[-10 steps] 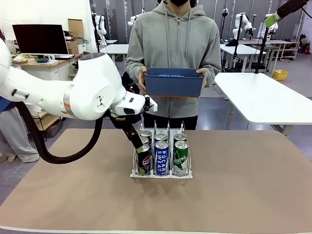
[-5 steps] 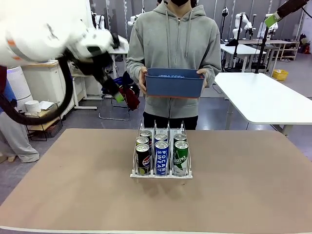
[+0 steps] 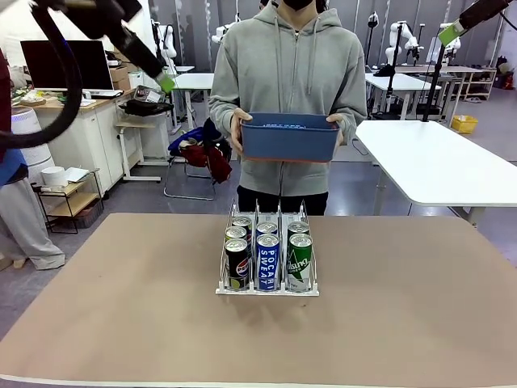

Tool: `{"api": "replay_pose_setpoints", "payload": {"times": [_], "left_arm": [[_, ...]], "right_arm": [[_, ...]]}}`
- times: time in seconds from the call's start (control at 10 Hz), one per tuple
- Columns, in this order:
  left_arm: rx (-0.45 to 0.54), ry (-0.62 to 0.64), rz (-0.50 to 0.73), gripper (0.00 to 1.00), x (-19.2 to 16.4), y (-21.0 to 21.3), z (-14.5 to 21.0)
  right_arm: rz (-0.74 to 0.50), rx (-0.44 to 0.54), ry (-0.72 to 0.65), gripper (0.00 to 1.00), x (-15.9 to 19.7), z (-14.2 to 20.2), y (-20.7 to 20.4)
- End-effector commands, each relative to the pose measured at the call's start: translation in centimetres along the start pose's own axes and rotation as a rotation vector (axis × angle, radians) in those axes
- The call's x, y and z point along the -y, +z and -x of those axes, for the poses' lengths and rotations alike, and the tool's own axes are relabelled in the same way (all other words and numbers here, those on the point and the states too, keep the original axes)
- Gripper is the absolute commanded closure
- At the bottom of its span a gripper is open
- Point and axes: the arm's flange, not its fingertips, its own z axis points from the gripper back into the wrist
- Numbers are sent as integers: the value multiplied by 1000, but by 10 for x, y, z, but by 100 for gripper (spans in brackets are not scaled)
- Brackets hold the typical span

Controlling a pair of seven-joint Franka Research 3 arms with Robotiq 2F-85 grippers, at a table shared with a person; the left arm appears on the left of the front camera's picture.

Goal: Fill the beverage cans into the dispenser.
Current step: Pick up the Ionic drink handed by the human.

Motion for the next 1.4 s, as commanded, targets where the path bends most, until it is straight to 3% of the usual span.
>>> {"api": "replay_pose_setpoints", "payload": {"times": [0.0, 0.2, 0.3, 1.3], "left_arm": [[80, -18, 46, 0, -12, 24, -2], [56, 5, 78, 0, -23, 39, -2], [73, -1, 2, 0, -11, 36, -7], [73, -1, 2, 0, -11, 36, -7]], "right_arm": [[-1, 0, 0, 0, -1, 0, 0], [-1, 0, 0, 0, -1, 0, 0], [-1, 0, 0, 0, -1, 0, 0], [-1, 0, 0, 0, -1, 0, 0]]}}
